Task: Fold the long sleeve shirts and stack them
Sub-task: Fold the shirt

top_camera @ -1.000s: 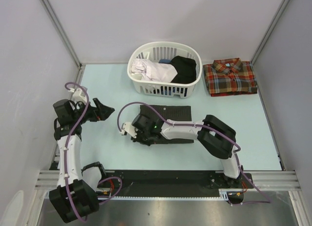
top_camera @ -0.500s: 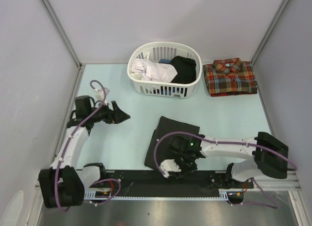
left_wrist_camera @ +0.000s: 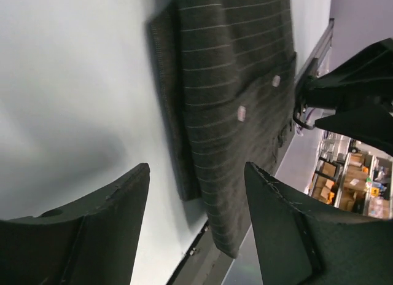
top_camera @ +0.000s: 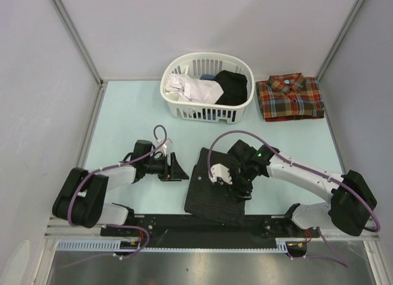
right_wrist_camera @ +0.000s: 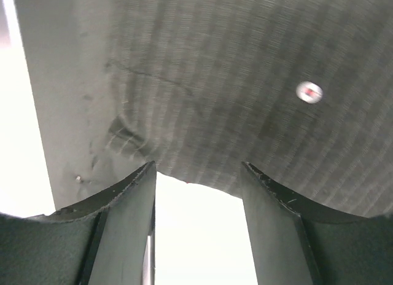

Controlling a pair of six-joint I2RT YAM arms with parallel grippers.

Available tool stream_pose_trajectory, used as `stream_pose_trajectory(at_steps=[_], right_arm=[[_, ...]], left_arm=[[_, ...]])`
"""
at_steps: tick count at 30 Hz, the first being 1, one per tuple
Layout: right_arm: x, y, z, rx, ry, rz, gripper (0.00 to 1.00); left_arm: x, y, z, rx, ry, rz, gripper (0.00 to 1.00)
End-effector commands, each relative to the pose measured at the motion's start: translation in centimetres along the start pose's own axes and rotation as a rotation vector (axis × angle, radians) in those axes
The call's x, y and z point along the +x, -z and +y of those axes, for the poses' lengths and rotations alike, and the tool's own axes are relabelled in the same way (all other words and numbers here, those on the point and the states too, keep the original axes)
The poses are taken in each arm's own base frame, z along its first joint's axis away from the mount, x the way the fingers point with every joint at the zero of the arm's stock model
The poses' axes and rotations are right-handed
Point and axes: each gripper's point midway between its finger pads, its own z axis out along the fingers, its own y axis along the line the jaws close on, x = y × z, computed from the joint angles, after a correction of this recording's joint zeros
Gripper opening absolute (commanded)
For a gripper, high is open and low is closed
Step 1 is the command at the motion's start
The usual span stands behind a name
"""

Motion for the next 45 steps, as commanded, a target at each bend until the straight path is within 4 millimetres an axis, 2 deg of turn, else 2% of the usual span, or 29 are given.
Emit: stream_pose_trajectory(at_steps=[1,3,5,6,9,12,15,16,18,19,22,23,25,26,28,29,30,31,32,33,34,36,38,39,40,42,43,45], right_arm=[[-0.9,0.2,-2.7,0.069,-0.102,-0.063,0.61],[-0.9,0.1,-3.2,0.084,-0.121,-0.056,0.6],[-0.9,0.0,-3.7,0.088,-0.14,-0.054,0.6],[-1.0,0.2,-4.2,0.098,-0.151,-0.065,0.6],[-1.2,0.5,-4.5,0.094,-0.178,-0.082,0.6],[-1.3,0.9,-5.0,0.107,-0.187,-0.084,0.6],[-1.6,1.4,-5.4,0.116,-0.193,-0.094,0.6],[-1.6,1.4,-5.4,0.117,-0.195,-0.096,0.6],[-1.6,1.4,-5.4,0.113,-0.199,-0.096,0.6],[-1.5,1.4,-5.4,0.115,-0.206,-0.097,0.6],[-1.6,1.6,-6.0,0.132,-0.25,-0.124,0.6],[-1.7,1.7,-6.2,0.136,-0.27,-0.135,0.6],[-1.8,2.1,-7.1,0.156,-0.346,-0.181,0.59],[-1.8,2.3,-7.2,0.149,-0.377,-0.206,0.59],[-1.5,3.1,-8.1,0.162,-0.472,-0.264,0.59],[-1.7,3.3,-8.0,0.142,-0.491,-0.294,0.59],[-1.4,3.6,-8.3,0.145,-0.531,-0.31,0.59],[-1.4,3.8,-8.4,0.141,-0.547,-0.32,0.59],[-1.6,4.0,-8.3,0.131,-0.553,-0.337,0.59],[-1.5,4.2,-8.5,0.132,-0.57,-0.348,0.59],[-1.5,4.4,-8.6,0.135,-0.576,-0.356,0.59],[-1.7,4.8,-8.7,0.134,-0.584,-0.373,0.59],[-2.1,5.3,-8.7,0.121,-0.608,-0.401,0.59],[-2.2,5.5,-8.7,0.114,-0.623,-0.414,0.59],[-2.5,5.9,-8.6,0.092,-0.657,-0.439,0.59],[-3.0,6.2,-8.6,0.07,-0.689,-0.475,0.6],[-3.3,6.3,-8.4,0.047,-0.706,-0.498,0.6],[-4.0,6.5,-8.2,0.011,-0.755,-0.53,0.6]], left_arm=[[-1.1,-1.4,1.2,-0.008,0.018,-0.044,0.68],[-0.4,-2.4,1.7,-0.003,0.041,-0.01,0.67],[-0.5,-3.2,1.4,0.023,0.025,-0.002,0.67],[0.6,-4.1,1.5,0.033,0.044,0.051,0.67],[0.6,-5.7,0.9,0.067,0.045,0.088,0.67],[1.3,-7.0,1.4,0.064,0.08,0.128,0.67],[1.3,-7.7,1.4,0.074,0.09,0.134,0.57],[1.0,-7.7,1.2,0.078,0.084,0.127,0.47],[0.3,-7.5,0.5,0.091,0.064,0.112,0.34],[-0.1,-7.4,0.1,0.095,0.048,0.108,0.19],[-1.5,-5.7,-1.2,0.075,-0.017,0.089,0.0],[-0.7,-4.9,-0.8,0.04,-0.028,0.127,0.0],[-2.9,-3.4,-1.9,0.003,-0.104,0.083,0.0],[-1.5,-2.2,-1.1,-0.057,-0.095,0.146,0.0],[-3.4,-0.1,-1.6,-0.101,-0.133,0.101,0.0],[-2.8,1.4,-0.7,-0.154,-0.116,0.128,0.0],[-4.0,2.7,-0.7,-0.196,-0.095,0.083,0.0],[-6.3,3.6,-1.3,-0.206,-0.126,0.03,0.0],[-6.2,4.9,-0.8,-0.257,-0.145,0.062,0.0],[-7.2,6.0,-0.2,-0.332,-0.184,0.061,0.0],[-8.2,7.4,-0.9,-0.359,-0.233,0.071,0.0],[-9.2,9.6,-0.4,-0.441,-0.285,0.084,0.0],[-10.4,12.9,-0.5,-0.558,-0.363,0.111,0.0],[-11.0,14.0,-0.8,-0.591,-0.398,0.115,0.0],[-12.1,16.2,-1.6,-0.655,-0.462,0.138,0.0],[-13.3,18.4,-2.4,-0.725,-0.526,0.158,0.0],[-14.5,20.6,-3.4,-0.801,-0.579,0.161,0.0],[-15.9,22.7,-3.6,-0.9,-0.624,0.168,0.0]])
